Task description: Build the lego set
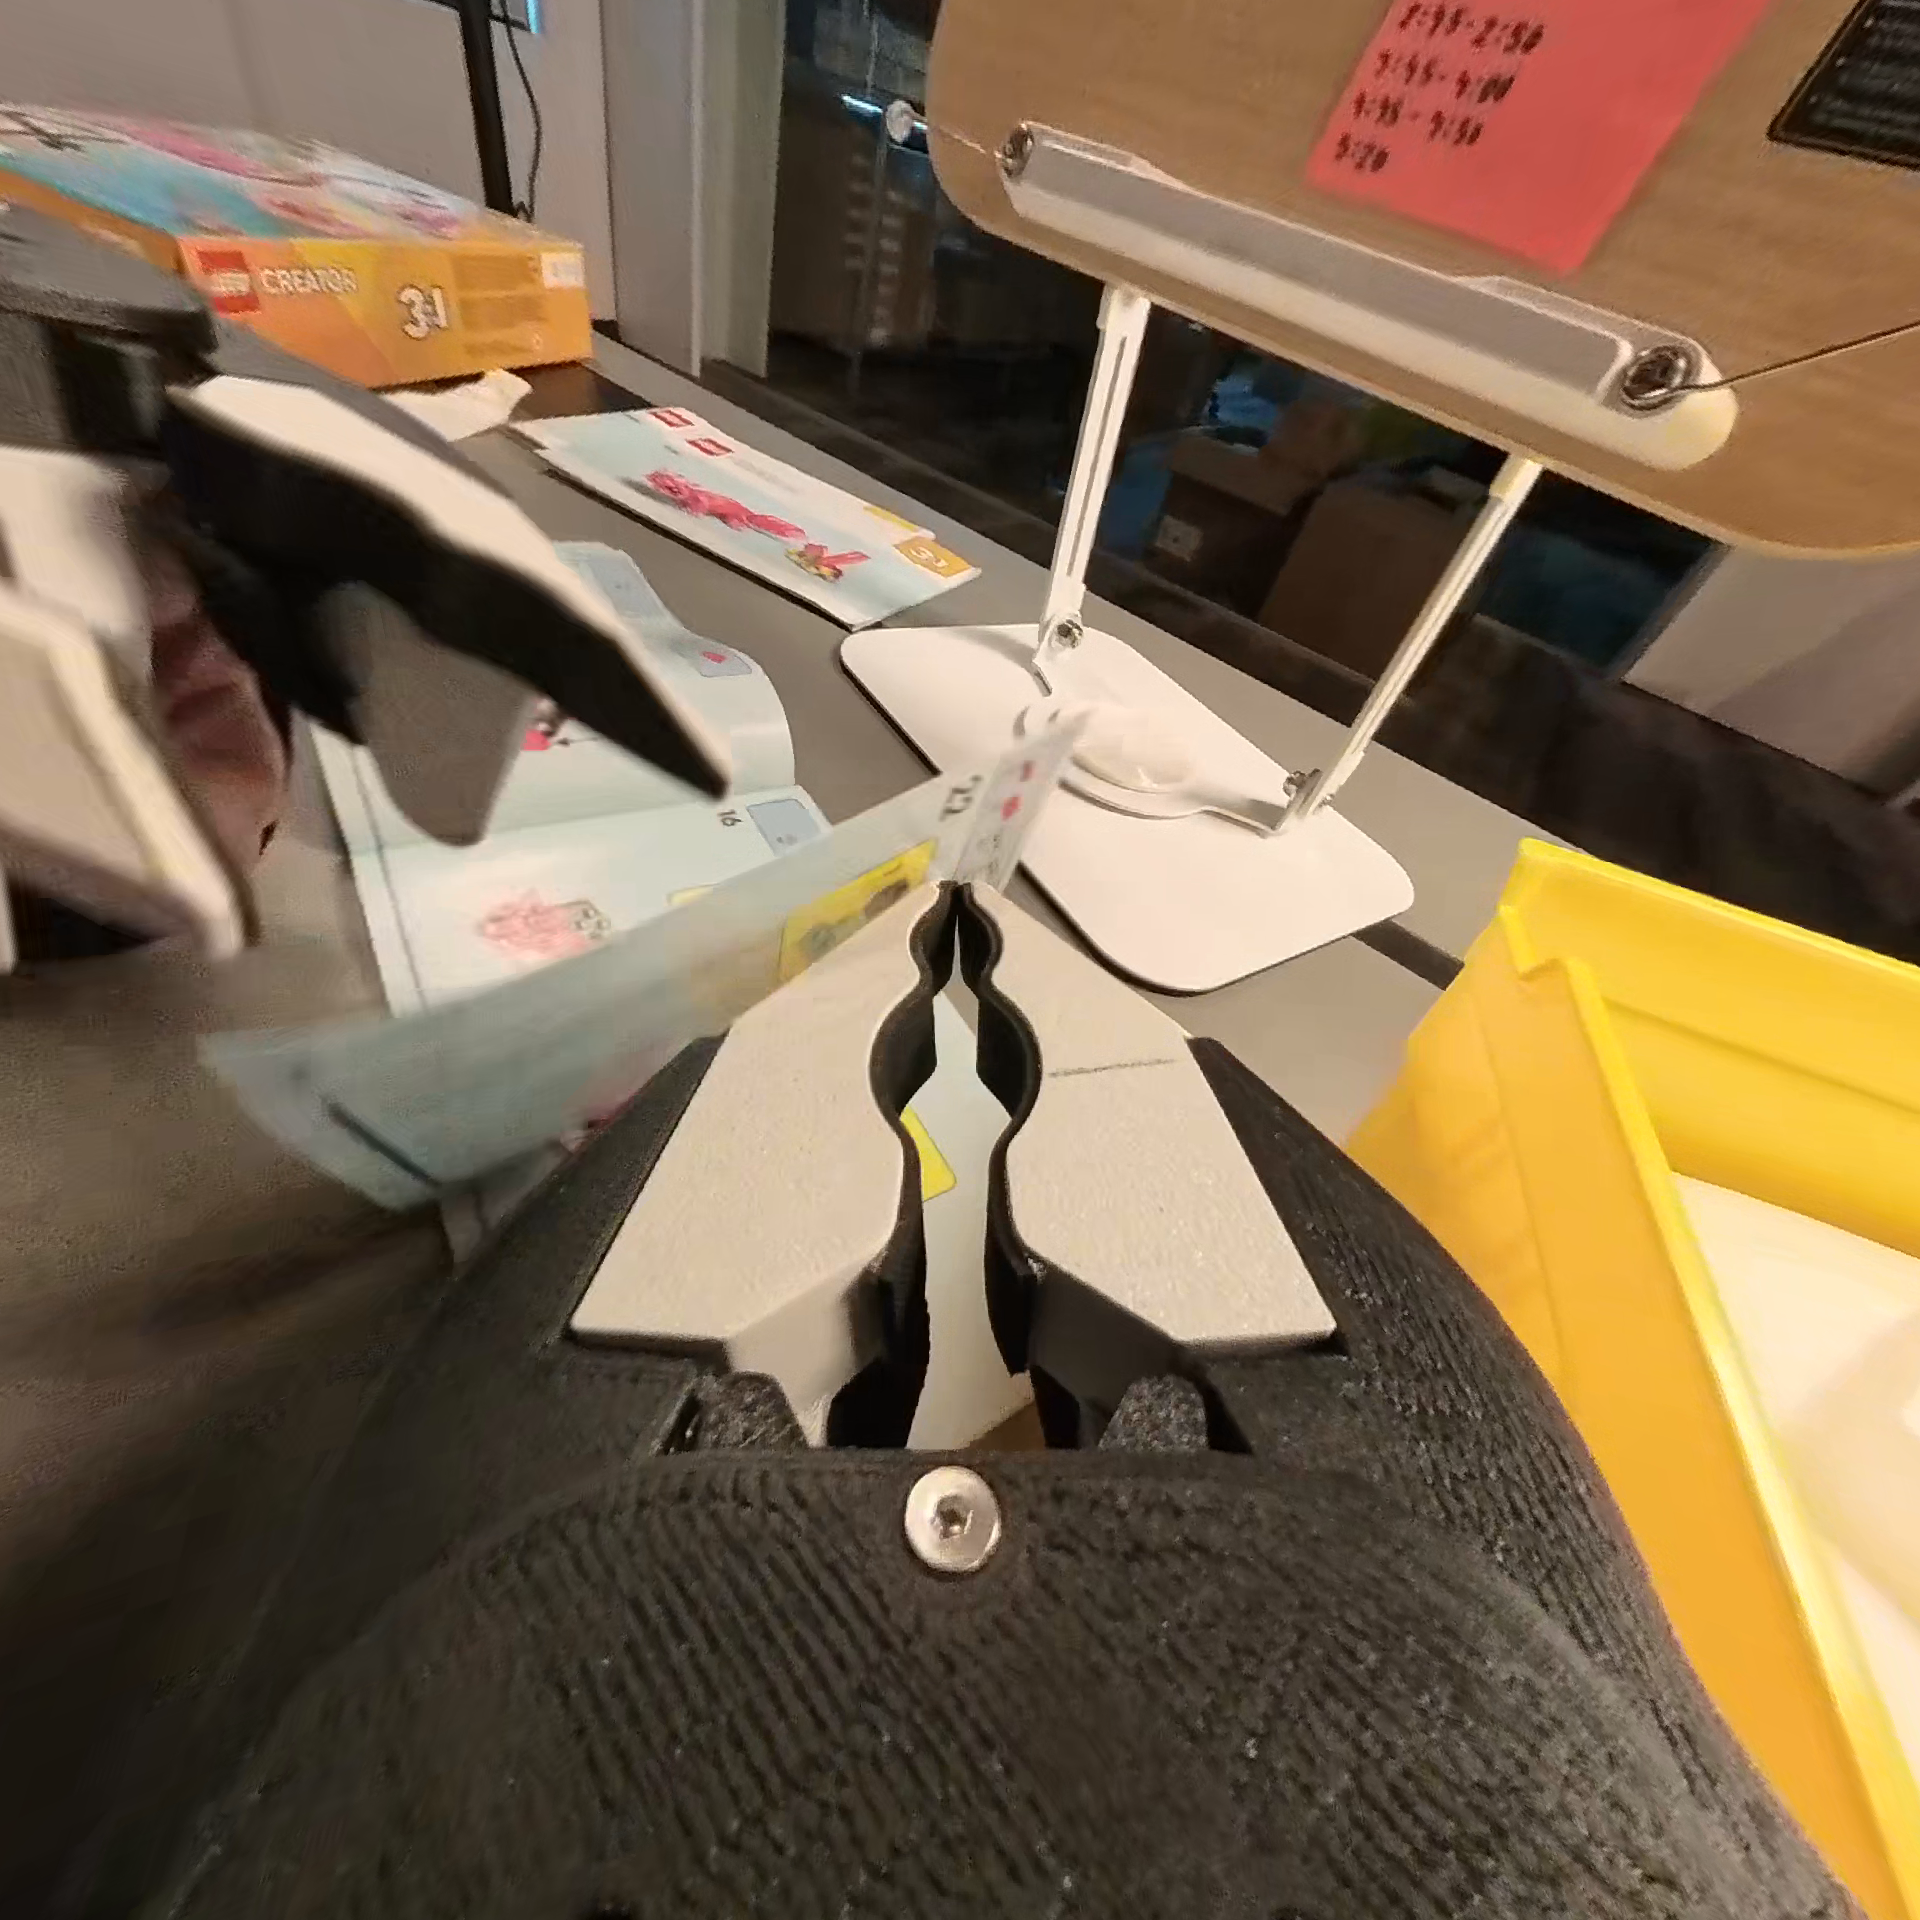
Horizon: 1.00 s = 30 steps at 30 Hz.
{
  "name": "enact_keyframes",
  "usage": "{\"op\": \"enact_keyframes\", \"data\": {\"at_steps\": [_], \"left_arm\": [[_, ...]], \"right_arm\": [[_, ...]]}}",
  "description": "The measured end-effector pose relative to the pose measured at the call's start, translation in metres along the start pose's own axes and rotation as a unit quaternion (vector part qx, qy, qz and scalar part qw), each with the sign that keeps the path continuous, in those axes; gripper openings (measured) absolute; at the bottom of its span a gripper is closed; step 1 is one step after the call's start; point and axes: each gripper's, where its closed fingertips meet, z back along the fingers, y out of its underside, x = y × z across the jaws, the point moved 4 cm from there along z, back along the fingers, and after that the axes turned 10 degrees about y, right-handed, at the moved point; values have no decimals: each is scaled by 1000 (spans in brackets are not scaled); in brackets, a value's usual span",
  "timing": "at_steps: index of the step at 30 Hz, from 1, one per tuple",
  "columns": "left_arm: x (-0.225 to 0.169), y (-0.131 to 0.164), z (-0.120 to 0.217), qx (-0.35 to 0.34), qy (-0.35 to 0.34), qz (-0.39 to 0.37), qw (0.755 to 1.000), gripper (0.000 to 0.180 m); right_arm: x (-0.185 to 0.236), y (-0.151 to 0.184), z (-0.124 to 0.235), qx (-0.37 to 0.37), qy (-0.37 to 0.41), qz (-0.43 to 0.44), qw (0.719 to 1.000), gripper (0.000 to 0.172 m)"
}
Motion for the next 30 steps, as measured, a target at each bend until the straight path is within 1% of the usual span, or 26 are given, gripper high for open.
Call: {"op": "enact_keyframes", "data": {"at_steps": [3,5,6,7,8,9,12,15,17,22,26,30], "left_arm": [[11,-9,7,-39,-32,44,998,58],[21,-6,9,-36,-43,110,992,58],[25,-1,9,-31,-42,150,987,58],[26,2,7,-32,-23,184,982,58],[26,4,5,-40,-4,216,976,57],[29,7,3,-48,0,248,968,54],[35,11,0,-72,2,301,951,44],[37,17,-2,-50,-18,301,952,38],[38,18,-2,-45,-24,292,955,26],[35,15,-2,-60,-2,289,955,8],[30,10,-3,-84,38,295,951,5],[26,8,-3,-95,62,296,949,4]], "right_arm": [[4,-1,2,-6,-13,9,1000,0],[6,-1,2,-5,-13,18,1000,0],[7,0,1,-4,-13,24,1000,0],[8,0,1,-4,-13,30,999,0],[9,0,1,-4,-12,36,999,0],[10,0,1,-4,-11,41,999,0],[12,0,1,-4,-9,50,999,0],[11,0,1,-5,-7,51,999,0],[11,-1,1,-7,-7,48,999,0],[9,-1,2,-10,-7,38,999,0],[9,-1,2,-10,-8,35,999,0],[8,-1,3,-11,-9,32,999,0]]}}
